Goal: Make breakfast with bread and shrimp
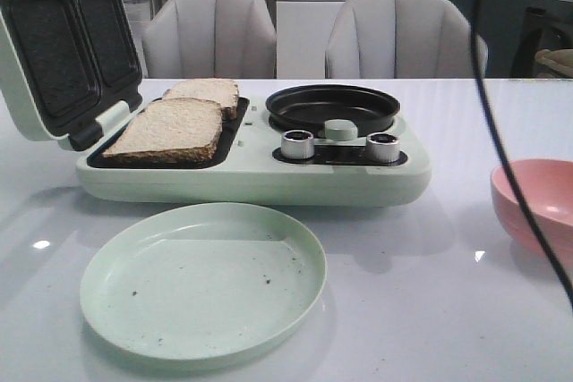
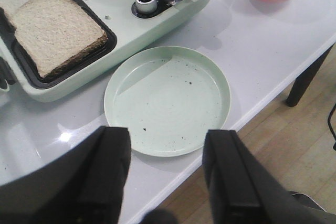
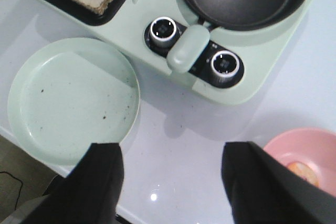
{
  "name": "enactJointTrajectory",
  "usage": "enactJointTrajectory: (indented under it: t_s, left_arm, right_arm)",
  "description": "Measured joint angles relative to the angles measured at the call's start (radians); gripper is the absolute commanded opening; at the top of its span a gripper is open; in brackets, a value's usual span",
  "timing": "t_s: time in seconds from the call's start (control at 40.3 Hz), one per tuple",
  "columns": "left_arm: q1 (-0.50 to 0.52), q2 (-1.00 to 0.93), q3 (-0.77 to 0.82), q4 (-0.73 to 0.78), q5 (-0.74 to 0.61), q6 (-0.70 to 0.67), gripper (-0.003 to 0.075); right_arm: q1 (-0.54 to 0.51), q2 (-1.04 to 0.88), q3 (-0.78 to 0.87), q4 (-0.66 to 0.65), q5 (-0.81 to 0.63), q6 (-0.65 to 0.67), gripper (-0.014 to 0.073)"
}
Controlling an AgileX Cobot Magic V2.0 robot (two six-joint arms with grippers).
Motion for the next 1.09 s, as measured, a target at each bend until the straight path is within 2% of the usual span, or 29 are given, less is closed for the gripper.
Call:
enactJointTrajectory:
  t_s: [0.298,0.546,0.844,1.092]
  left_arm:
    - [0.0,0.0,0.0,0.0,0.0,0.0,0.038]
    - [0.0,0.0,0.0,0.0,0.0,0.0,0.038]
    - [0.0,0.004,-0.002,0.02,0.027,0.0,0.038]
    - [0.004,0.174,-0.107,0.092,0.241,0.0,0.038]
  right_arm:
    - [0.0,-0.33,0.296,0.0,-0.012,0.041,0.0519]
    - [0.0,-0.524,0.457,0.0,-0.039,0.069,0.0519]
    - [0.0,-0.582,0.491,0.0,-0.041,0.069,0.0519]
    - [0.0,-0.582,0.491,0.0,-0.041,0.069,0.0519]
